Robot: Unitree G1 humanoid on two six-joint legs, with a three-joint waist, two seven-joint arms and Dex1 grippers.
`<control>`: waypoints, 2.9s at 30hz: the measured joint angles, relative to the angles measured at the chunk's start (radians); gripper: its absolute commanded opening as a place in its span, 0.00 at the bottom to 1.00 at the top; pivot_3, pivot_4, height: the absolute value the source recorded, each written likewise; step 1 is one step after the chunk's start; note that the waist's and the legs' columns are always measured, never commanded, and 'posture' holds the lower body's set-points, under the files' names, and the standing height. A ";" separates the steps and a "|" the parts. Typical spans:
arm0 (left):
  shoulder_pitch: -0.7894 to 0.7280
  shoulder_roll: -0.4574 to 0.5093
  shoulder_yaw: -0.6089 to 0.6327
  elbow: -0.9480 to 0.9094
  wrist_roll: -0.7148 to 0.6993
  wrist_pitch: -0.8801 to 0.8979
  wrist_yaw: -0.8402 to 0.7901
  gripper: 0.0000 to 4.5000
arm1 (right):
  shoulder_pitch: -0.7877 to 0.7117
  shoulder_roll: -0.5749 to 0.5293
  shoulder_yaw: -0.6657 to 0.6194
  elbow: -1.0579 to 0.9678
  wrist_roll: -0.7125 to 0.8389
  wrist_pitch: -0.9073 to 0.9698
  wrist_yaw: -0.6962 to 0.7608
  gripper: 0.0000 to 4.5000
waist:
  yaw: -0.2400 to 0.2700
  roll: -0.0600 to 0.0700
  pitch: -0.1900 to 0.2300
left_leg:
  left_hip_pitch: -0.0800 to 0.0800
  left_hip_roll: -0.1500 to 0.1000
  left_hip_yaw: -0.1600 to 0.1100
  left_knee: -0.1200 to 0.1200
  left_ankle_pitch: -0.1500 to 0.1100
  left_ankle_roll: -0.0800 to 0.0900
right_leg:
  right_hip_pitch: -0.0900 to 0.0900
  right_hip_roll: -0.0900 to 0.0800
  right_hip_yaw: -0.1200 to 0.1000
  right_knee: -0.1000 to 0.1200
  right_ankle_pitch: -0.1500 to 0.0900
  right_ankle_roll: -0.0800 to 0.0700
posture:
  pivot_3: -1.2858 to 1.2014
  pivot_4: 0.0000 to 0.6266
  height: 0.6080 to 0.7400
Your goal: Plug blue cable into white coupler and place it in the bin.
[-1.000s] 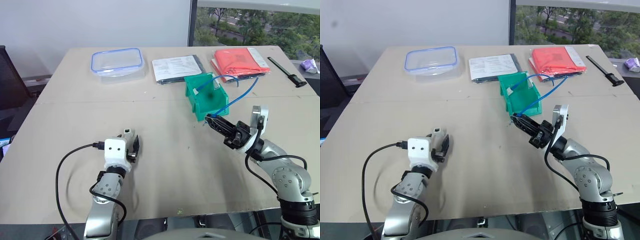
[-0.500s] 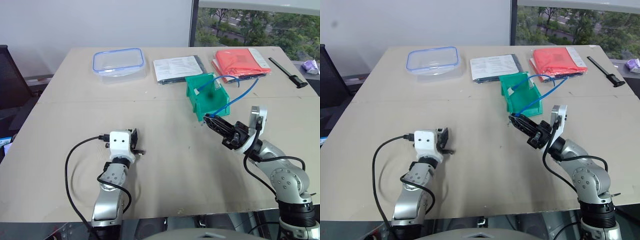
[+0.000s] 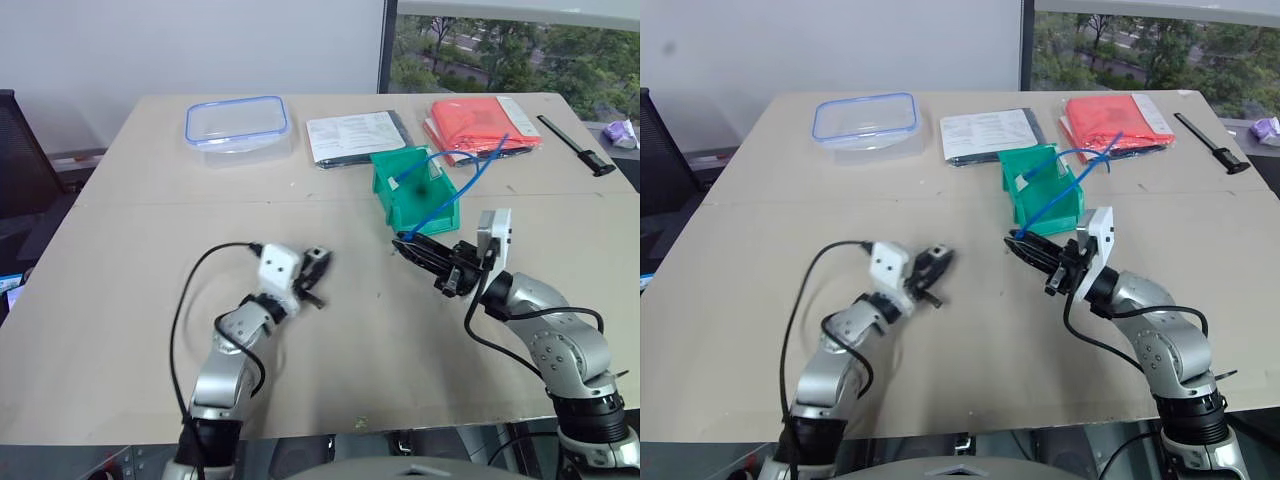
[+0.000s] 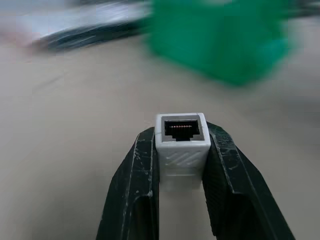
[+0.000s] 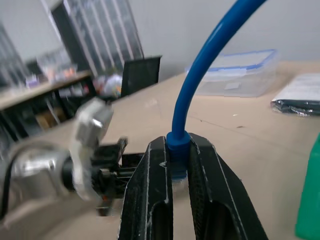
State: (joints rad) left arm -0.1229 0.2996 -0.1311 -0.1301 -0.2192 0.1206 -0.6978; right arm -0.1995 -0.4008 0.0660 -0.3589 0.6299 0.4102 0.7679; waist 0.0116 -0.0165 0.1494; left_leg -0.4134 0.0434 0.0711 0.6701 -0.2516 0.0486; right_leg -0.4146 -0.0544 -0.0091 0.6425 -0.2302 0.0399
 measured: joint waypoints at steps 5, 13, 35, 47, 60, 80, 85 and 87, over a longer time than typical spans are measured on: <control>-0.157 0.077 -0.116 0.142 -0.075 -0.021 -0.374 0.13 | -0.050 -0.028 0.052 0.084 -0.096 -0.084 0.093 0.00 | 0.000 0.000 0.000 | 0.000 0.001 0.001 0.000 0.000 0.000 | 0.000 0.002 -0.001 0.000 0.000 0.001 | 0.52 0.24 1.00; -0.367 0.063 -0.155 0.359 -0.098 -0.070 -0.655 0.13 | -0.078 -0.078 0.081 0.142 -0.152 -0.149 0.213 0.00 | -0.002 0.000 0.001 | -0.001 0.001 0.000 0.000 0.000 0.000 | 0.000 0.003 0.000 -0.001 0.002 0.004 | 0.52 0.24 1.00; -0.383 0.050 -0.151 0.419 -0.096 -0.082 -0.717 0.13 | -0.061 -0.136 0.128 0.091 -0.209 -0.181 0.297 0.00 | 0.001 0.000 0.001 | -0.001 0.001 -0.001 0.001 0.000 0.000 | 0.000 0.003 -0.001 0.000 0.002 0.004 | 0.52 0.24 1.00; -0.375 0.059 -0.176 0.414 -0.078 -0.042 -0.716 0.13 | -0.076 -0.136 0.193 0.131 -0.269 -0.197 0.312 0.00 | 0.001 0.000 0.001 | -0.001 0.001 -0.001 0.001 0.000 0.000 | 0.000 0.003 0.000 0.000 0.002 0.004 | 0.52 0.24 1.00; -0.375 0.035 -0.176 0.391 -0.078 0.083 -0.665 0.13 | -0.041 -0.135 0.191 0.164 -0.272 -0.193 0.284 0.00 | 0.001 0.000 0.001 | -0.001 0.001 -0.001 0.001 0.000 0.000 | 0.000 0.003 0.000 0.000 0.002 0.004 | 0.52 0.24 1.00; -0.374 0.022 -0.104 0.259 -0.131 0.095 -0.658 0.43 | -0.076 -0.084 0.049 0.078 -0.011 0.023 0.231 0.00 | 0.002 0.000 0.001 | -0.001 0.002 -0.001 0.001 0.000 0.000 | 0.000 0.003 0.000 0.000 0.002 0.004 | 0.52 0.24 1.00; -0.374 0.010 -0.123 0.258 -0.119 0.061 -0.644 0.96 | -0.083 -0.085 0.068 0.083 -0.031 0.022 0.245 0.00 | 0.000 0.000 0.001 | -0.001 0.001 -0.001 0.001 0.000 0.000 | 0.000 0.003 0.000 0.000 0.002 0.004 | 0.52 0.24 1.00; -0.368 0.019 -0.122 0.251 -0.119 0.058 -0.635 0.96 | -0.085 -0.086 0.069 0.088 -0.032 0.022 0.249 0.00 | -0.001 0.000 0.001 | 0.000 0.002 -0.001 0.001 0.000 0.000 | 0.000 0.003 0.000 0.001 0.002 0.004 | 0.52 0.24 1.00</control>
State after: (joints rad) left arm -0.4904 0.3190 -0.2536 0.1208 -0.3382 0.1786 -1.3326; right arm -0.2841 -0.4863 0.1351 -0.2713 0.5979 0.4322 1.0169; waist 0.0107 -0.0167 0.1501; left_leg -0.4138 0.0450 0.0699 0.6711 -0.2515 0.0486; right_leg -0.4146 -0.0513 -0.0091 0.6432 -0.2284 0.0438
